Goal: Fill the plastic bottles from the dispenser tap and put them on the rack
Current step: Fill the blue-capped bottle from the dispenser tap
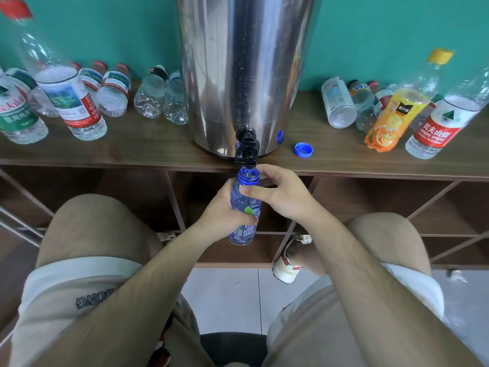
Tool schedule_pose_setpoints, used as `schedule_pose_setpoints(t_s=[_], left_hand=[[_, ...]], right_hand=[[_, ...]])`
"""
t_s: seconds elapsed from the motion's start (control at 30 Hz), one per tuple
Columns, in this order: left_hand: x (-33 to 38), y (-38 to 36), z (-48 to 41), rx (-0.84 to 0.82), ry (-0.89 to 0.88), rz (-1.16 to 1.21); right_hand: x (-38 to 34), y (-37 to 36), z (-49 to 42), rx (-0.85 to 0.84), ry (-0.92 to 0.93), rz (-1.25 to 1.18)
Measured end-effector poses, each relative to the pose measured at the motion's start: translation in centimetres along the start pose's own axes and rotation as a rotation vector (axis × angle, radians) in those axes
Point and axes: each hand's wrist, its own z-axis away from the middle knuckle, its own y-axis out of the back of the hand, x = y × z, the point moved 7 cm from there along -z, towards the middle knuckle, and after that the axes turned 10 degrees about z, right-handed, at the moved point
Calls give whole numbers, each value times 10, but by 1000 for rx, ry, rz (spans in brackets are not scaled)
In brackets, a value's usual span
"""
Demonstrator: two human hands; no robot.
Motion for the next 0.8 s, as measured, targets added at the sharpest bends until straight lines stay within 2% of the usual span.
schedule_pose_setpoints(t_s=[0.8], left_hand=[[-16, 0, -13, -22, -44, -12]], right_hand=[[4, -4, -1, -6, -8, -13]])
